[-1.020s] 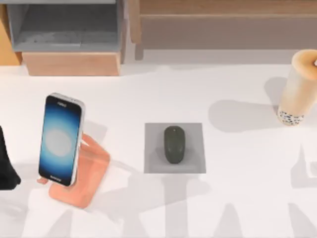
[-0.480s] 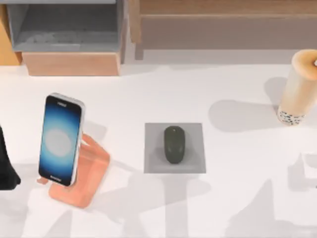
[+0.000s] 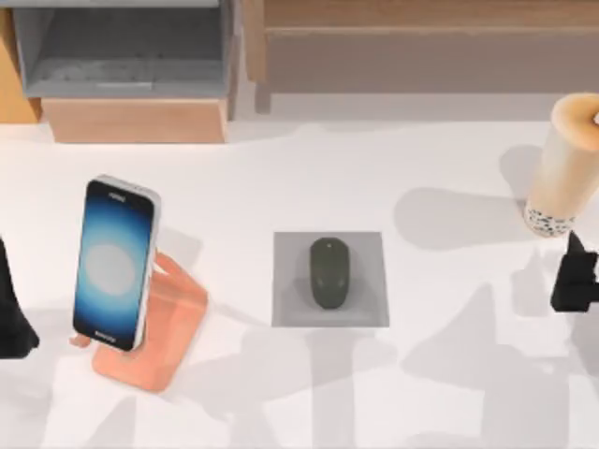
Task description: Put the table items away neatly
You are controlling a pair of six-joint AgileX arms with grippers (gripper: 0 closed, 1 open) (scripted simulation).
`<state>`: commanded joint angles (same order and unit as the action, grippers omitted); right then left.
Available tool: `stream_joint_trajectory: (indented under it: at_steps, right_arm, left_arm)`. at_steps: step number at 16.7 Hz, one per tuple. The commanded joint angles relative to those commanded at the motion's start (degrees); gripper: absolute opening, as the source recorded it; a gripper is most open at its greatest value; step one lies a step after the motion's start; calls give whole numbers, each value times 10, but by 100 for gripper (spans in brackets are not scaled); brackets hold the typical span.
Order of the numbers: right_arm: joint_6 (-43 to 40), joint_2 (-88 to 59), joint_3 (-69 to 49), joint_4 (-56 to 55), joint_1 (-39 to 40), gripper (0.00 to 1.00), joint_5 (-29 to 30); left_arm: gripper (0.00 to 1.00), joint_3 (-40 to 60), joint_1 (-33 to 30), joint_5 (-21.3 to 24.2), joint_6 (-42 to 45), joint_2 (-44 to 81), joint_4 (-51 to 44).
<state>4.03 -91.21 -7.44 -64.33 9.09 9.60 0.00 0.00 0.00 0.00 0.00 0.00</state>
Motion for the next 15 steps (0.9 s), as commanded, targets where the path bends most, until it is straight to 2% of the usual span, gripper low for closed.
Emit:
stream_joint_trajectory:
  at_steps: [7,15]
  right_arm:
    - [-21,-166,-108,-181,38,100,50]
    - [-23,-180,-119,-193,37,100,54]
  left_arm:
    - [100,0,0,0,0,0,0]
    - [100,0,0,0,0,0,0]
